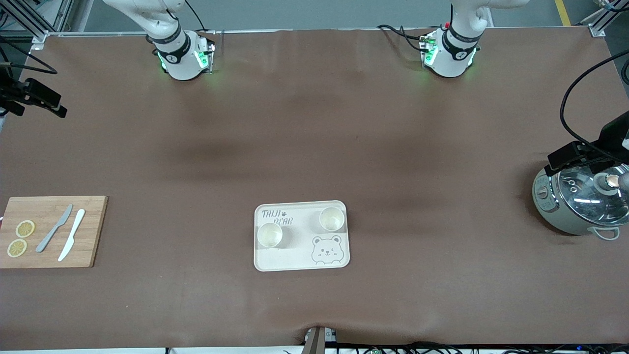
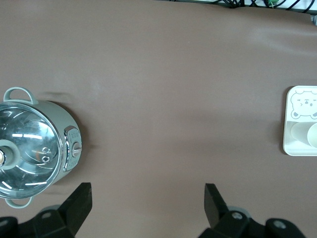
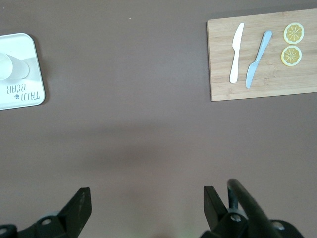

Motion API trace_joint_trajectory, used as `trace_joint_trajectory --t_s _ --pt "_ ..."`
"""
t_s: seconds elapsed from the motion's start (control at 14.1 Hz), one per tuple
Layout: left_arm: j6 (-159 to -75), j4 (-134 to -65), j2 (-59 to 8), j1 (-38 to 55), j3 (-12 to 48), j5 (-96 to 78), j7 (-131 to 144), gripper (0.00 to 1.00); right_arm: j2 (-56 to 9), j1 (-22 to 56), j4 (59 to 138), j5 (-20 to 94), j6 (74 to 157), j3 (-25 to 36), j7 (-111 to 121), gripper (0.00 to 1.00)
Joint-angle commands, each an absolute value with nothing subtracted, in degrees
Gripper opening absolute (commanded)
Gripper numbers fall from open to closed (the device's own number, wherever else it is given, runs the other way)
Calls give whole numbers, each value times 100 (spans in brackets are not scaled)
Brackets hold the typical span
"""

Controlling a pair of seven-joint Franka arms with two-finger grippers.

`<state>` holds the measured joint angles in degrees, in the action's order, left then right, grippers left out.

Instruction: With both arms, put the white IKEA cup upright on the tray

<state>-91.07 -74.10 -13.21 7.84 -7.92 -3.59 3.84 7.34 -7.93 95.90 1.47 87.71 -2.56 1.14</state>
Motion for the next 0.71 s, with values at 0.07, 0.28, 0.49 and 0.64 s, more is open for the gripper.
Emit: trace_joint_trajectory --t_s 0.07,0.28,0.49,0.64 --pt "-9070 -7304 -1336 791 -817 -264 290 100 791 -914 9685 114 8780 -334 176 100" --pt "-9062 -7304 -1336 791 -817 -264 290 100 791 -905 9712 114 8807 -334 176 100" --pt "-9062 -7304 -1336 791 -817 -264 290 100 782 -914 9721 114 8807 -334 176 100" --pt "-9070 -7304 -1336 791 -817 -264 299 100 782 -914 9721 114 8877 -334 185 100"
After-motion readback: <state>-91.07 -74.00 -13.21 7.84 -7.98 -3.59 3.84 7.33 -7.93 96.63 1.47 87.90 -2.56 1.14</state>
